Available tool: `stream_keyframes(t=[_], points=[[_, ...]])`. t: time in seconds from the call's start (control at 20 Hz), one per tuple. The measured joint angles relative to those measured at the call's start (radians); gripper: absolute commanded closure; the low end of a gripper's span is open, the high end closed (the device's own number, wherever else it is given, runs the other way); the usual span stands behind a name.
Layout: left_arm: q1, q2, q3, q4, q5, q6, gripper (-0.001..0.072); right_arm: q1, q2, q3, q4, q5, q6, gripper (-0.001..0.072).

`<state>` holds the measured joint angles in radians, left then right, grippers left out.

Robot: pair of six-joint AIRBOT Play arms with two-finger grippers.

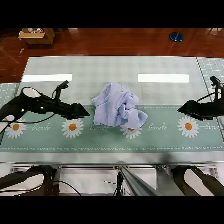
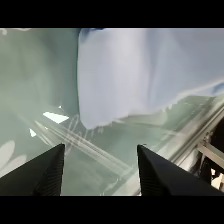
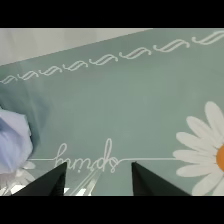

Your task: Fold the shirts.

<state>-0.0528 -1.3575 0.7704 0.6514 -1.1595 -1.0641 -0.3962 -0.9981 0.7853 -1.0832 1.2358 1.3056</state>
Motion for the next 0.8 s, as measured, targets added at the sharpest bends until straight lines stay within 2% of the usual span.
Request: stream_keyframes(t=[0.3,0.35,0.4,0.45,0.5,0.55,0.8], points=[[-0.100,-0.168,0.061,-0.050,0.038,0.011,0.0169,-0.006,0.002,-0.011,0.046,0.021,-0.008,0.0222],[-0.114,-0.189,0.079,-0.058,0.037,0.011,0.0289,-0.006,0.002,-0.012,0.050,0.026,-0.009,0.0222],[-0.126,-0.206,0.095,-0.055,0.042,0.011,0.0486,-0.007,0.002,-0.012,0.051,0.034,-0.010,0.0223],[-0.137,-0.221,0.112,-0.051,0.056,0.012,0.0621,-0.007,0.002,-0.012,0.052,0.036,-0.011,0.0222],[-0.143,-0.228,0.126,-0.054,0.053,0.013,0.0671,-0.007,0.002,-0.012,0.055,0.040,-0.011,0.0222],[-0.149,-0.235,0.138,-0.057,0.053,0.014,0.0685,-0.007,0.002,-0.013,0.055,0.045,-0.011,0.0222],[-0.160,-0.249,0.166,-0.060,0.034,0.016,0.0685,-0.005,0.000,-0.075,0.093,-0.002,-0.015,0.0221]])
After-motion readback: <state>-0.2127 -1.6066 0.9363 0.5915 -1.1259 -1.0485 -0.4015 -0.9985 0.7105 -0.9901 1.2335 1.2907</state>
